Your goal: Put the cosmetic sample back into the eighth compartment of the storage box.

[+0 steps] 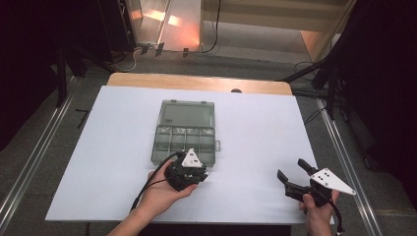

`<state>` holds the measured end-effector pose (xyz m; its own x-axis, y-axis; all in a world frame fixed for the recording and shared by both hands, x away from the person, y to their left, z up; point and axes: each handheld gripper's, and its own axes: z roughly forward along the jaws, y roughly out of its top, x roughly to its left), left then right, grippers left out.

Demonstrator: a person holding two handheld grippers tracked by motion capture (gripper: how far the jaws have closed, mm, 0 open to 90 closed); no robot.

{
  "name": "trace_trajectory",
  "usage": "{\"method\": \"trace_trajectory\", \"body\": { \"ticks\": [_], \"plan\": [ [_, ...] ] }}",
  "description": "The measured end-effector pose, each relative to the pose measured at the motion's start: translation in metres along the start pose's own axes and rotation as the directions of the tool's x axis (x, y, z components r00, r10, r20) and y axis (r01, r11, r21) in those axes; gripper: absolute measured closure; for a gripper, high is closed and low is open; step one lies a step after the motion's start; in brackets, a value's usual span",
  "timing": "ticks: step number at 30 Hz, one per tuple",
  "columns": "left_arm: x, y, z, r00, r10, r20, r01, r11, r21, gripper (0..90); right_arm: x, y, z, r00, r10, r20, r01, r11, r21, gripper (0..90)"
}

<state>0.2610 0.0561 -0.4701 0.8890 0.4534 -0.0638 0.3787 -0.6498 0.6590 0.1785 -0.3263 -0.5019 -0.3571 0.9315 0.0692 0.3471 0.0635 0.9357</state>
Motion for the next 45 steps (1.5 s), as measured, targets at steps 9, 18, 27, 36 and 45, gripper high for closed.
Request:
{"method": "trace_trajectory", "body": {
  "ticks": [9,18,27,36,45],
  "plan": [
    [0.002,0.008,-0.004,0.9999,-0.004,0.011,0.004,1.0000,-0.009,81.0,-0.001,0.000,0.000,1.0000,-0.001,0.002,0.001,1.000,-0.004,12.9],
    [0.005,0.014,-0.006,0.9998,-0.011,0.016,0.012,0.9995,-0.029,81.0,-0.002,0.000,0.000,1.0000,0.001,0.003,-0.001,1.000,-0.004,12.9],
    [0.010,0.021,-0.010,0.9997,-0.013,0.019,0.013,0.9993,-0.036,81.0,-0.001,0.000,0.000,1.0000,0.005,0.005,-0.005,1.000,-0.003,12.9],
    [0.017,0.030,-0.008,0.9995,-0.017,0.025,0.018,0.9990,-0.040,81.0,-0.001,0.001,-0.001,1.0000,0.004,0.007,-0.004,1.000,-0.003,12.9],
    [0.025,0.041,-0.009,0.9994,-0.027,0.019,0.028,0.9984,-0.050,81.0,-0.002,0.000,-0.001,1.0000,0.004,0.008,-0.004,1.000,-0.004,12.9]
  ]
}}
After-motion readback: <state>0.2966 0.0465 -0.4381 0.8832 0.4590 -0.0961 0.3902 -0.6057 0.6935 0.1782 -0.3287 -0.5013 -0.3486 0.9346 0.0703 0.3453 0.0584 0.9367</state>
